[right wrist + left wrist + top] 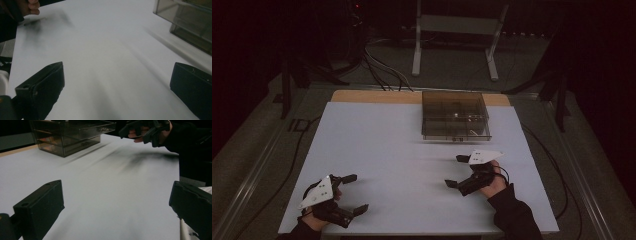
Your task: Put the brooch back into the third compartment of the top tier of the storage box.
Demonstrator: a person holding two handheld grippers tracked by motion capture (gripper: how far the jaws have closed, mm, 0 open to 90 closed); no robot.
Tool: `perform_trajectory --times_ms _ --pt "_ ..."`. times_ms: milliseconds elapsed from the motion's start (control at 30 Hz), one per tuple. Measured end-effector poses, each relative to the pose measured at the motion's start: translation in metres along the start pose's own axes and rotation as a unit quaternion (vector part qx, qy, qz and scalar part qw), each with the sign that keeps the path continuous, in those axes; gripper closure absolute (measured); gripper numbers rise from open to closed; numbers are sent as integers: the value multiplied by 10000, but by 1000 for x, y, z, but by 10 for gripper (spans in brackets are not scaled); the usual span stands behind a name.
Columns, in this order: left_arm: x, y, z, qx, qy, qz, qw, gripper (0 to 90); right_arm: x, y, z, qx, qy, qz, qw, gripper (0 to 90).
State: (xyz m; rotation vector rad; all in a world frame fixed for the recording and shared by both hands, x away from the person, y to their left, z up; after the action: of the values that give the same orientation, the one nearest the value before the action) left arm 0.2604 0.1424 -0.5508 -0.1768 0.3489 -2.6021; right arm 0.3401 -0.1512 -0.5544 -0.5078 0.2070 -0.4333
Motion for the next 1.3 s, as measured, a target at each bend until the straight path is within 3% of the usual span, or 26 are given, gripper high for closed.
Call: perform_trajectory --times_ms 533,633,867,1000,1167,1300 --pt "0 0 0 -1 11 -1 10000 6 10 -40 -41 -20 250 -509 9984 0" --pt "0 0 0 -13 8 -1 10000 6 13 -51 -46 79 357 -608 9975 0" --pt "1 0 0 -10 25 -3 10000 6 19 -67 -68 -114 559 -824 9950 0" --pt "0 0 0 -21 12 11 10000 6 22 -77 -75 -47 685 -970 9929 0" --pt "0 1 -1 -34 -3 2 10000 6 25 -81 -81 -43 723 -1158 9906 0" --pt "1 0 -1 -25 11 -7 10000 6 27 -79 -77 56 785 -1124 9905 0"
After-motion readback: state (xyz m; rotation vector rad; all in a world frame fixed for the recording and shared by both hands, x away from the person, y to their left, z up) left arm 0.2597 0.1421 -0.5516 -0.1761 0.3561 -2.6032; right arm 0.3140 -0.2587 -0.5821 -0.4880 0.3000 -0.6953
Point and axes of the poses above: each handheld gripper's, and its own axes: y roughly forward along the jaws, z roughly out of its top, x roughly to its right, the point moved 10 cm from there along y, roughly forward along the jaws, and after that the axes turned 1 degree about -y, right-handed, at the moved point
